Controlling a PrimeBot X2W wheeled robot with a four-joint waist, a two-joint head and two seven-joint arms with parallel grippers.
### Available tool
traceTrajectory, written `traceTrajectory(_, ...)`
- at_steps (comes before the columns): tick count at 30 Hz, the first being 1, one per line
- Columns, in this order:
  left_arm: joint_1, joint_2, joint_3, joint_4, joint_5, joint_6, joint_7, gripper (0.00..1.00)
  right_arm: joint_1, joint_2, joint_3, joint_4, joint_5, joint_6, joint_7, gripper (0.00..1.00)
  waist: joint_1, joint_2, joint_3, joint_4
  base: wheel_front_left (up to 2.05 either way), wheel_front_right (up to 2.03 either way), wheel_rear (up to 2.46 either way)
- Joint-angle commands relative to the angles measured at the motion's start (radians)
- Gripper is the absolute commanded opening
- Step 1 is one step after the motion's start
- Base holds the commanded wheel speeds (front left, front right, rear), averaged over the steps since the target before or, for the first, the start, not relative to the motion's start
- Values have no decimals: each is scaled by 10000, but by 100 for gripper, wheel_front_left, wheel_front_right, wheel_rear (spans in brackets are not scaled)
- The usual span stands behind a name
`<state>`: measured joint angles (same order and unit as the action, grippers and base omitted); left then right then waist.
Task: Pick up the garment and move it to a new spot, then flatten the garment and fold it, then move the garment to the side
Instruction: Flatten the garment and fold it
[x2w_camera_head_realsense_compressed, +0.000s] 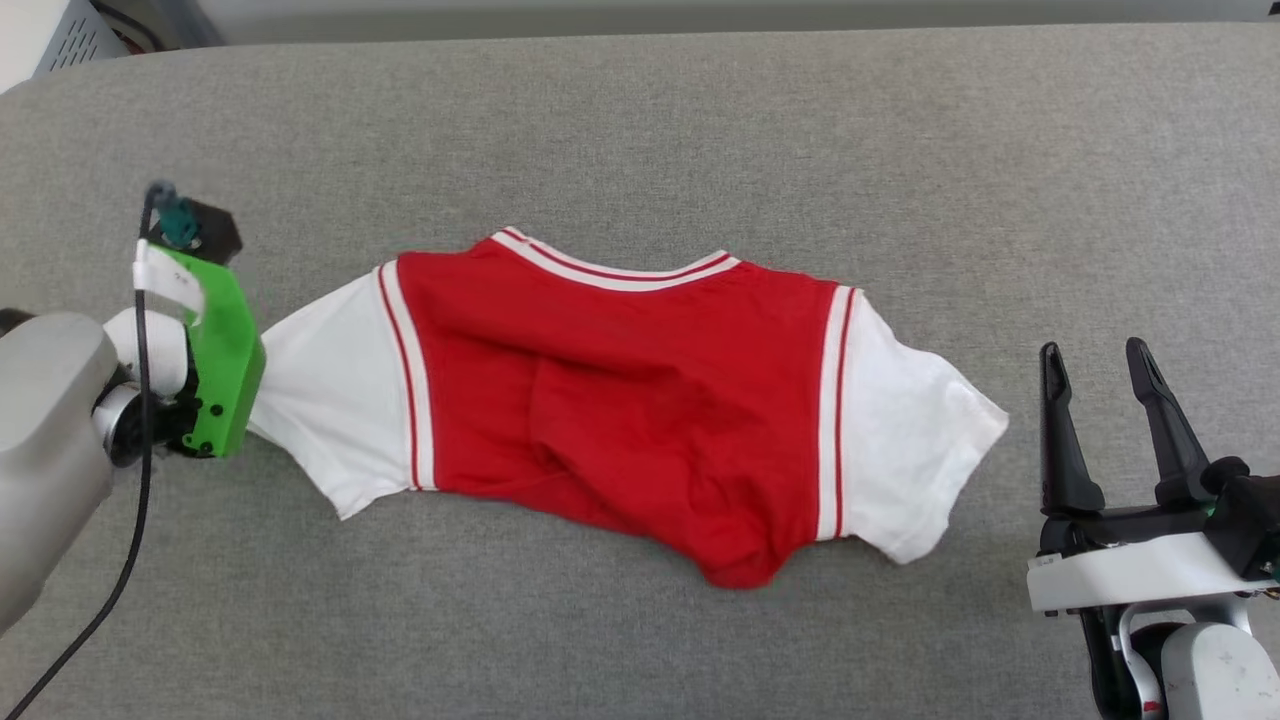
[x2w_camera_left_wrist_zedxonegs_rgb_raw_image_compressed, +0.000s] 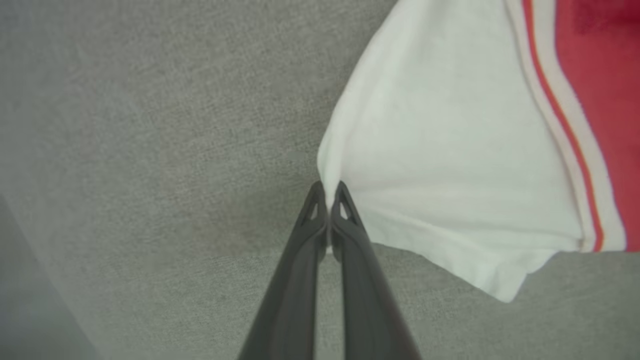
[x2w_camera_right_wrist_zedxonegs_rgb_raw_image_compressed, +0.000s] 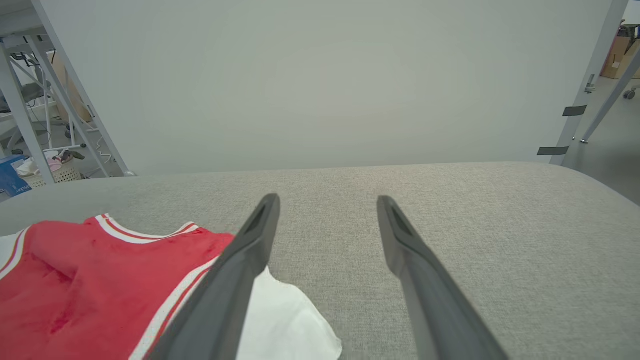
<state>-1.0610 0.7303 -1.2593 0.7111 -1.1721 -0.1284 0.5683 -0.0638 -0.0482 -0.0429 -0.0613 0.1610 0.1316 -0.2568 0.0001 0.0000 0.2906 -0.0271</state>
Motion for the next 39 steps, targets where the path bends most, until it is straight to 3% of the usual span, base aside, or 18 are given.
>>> traceTrajectory(1, 242, 92, -26, 249, -137, -23, -25, 0, 94, -20, -35, 7, -47, -9, -49, 100, -1, 0, 2, -25, 0, 0, 0)
traceTrajectory(7, 732, -73, 74, 1016, -396, -23, -679, 0, 166, -20, -194, 52, -97, -9, -49, 100, -1, 0, -132, 6, 0, 0, 0)
traceTrajectory(8, 785, -158, 93, 1111, -350, -23, -976, 75, 162, -20, -251, 55, -109, -9, -49, 100, -1, 0, -192, 32, 0, 0, 0)
traceTrajectory(9, 869, -289, 142, 1229, -337, -23, -1353, 100, 160, -20, -328, 48, -138, -9, -49, 100, -1, 0, -294, 84, 0, 0, 0)
traceTrajectory(18, 1223, -1274, 721, 1721, 383, 425, -5976, 100, -8, -20, -960, -257, -774, -9, -49, 100, -1, 0, -1309, 739, 0, 0, 0)
traceTrajectory(23, 1697, -1643, 970, 1428, 762, 1062, -7954, 100, -405, -266, -1277, -512, -997, -9, -49, 100, -1, 0, -1731, 1111, 0, 0, 0)
traceTrajectory(28, 2323, -1815, 2180, 338, 1257, 2052, -8289, 100, -722, -952, -1452, -646, -855, -9, -49, 100, -1, 0, -1994, 1484, 0, 0, 0)
traceTrajectory(34, 4353, -1775, 4931, -2356, 3497, 3509, -8297, 100, -1163, -2422, -817, 195, -343, -9, -31, 100, -1, 0, -2162, 1732, 0, 0, 0)
traceTrajectory(39, 6322, -1996, 6929, -4214, 5337, 4241, -8298, 100, -1848, -3723, 699, 942, 618, -9, 1850, 100, -1, 0, -2235, 1753, 0, 0, 0)
